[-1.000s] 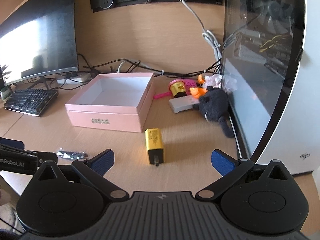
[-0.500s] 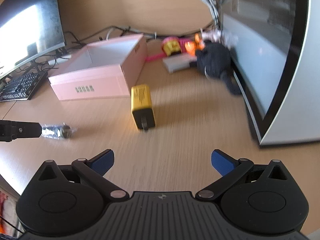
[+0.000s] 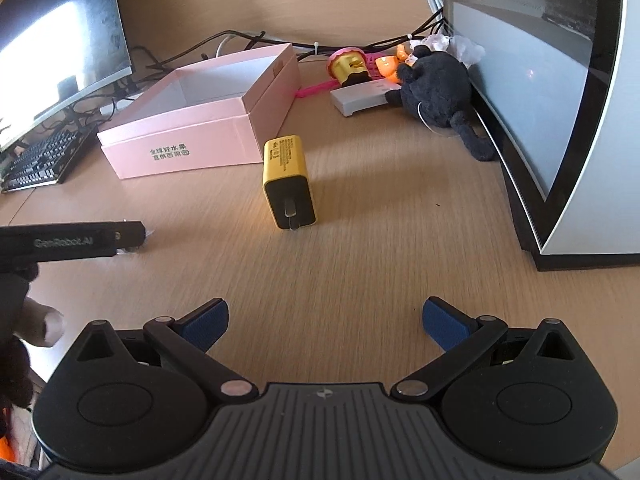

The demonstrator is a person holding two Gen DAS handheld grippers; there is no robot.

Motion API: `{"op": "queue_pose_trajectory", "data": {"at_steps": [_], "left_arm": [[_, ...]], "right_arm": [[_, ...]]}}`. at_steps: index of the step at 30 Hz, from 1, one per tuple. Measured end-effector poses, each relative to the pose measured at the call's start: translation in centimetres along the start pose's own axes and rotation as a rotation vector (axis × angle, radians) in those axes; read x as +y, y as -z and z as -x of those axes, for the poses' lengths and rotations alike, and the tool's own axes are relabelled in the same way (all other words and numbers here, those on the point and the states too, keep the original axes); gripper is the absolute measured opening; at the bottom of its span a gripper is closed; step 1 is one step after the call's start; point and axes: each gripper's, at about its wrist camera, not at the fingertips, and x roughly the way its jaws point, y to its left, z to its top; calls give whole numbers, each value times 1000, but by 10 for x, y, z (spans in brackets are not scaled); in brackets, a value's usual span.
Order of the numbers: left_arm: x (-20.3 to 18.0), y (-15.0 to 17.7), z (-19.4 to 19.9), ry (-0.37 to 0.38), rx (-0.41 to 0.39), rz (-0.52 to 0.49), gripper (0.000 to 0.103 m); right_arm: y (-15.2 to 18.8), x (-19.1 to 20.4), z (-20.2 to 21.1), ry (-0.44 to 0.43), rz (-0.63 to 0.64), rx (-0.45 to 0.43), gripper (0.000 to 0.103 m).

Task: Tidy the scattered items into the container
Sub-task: 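Grasp the black wrapped stick with the left tool while the right tool approaches the yellow charger, then grasp the yellow charger with the right tool while the left tool holds the stick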

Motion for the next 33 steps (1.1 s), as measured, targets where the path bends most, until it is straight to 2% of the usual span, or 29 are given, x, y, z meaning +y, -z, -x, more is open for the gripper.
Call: {"op": "queue_pose_trajectory", "data": {"at_steps": [6, 11, 13, 15, 17, 23, 25, 29, 33], "left_arm": [[6, 2, -9, -19, -3, -23, 103], [5, 7, -12, 10, -16, -38, 103], [3, 8, -12, 17, -21, -48, 103], [2, 9, -11, 21, -29, -57, 102], [0, 9, -11, 23, -44, -64, 95], [4, 4, -1, 22, -26, -45, 91], [6, 4, 8, 18, -19, -37, 91], [8, 7, 24, 42, 26, -52, 91], [11, 10, 37, 53, 39, -60, 91]], "right_arm": [[0, -1, 0, -11, 11, 0, 103], [5, 10, -2, 15, 116, 9, 103], [6, 11, -1, -10, 137, 7, 103], [5, 10, 3, -27, 133, -19, 103], [3, 11, 9, -19, 140, -69, 103], [-15, 24, 5, 54, 232, -165, 102], [-23, 28, 0, 43, 249, -180, 94], [-40, 36, -18, 33, 265, -178, 86], [-56, 42, -37, 30, 257, -134, 73]]}}
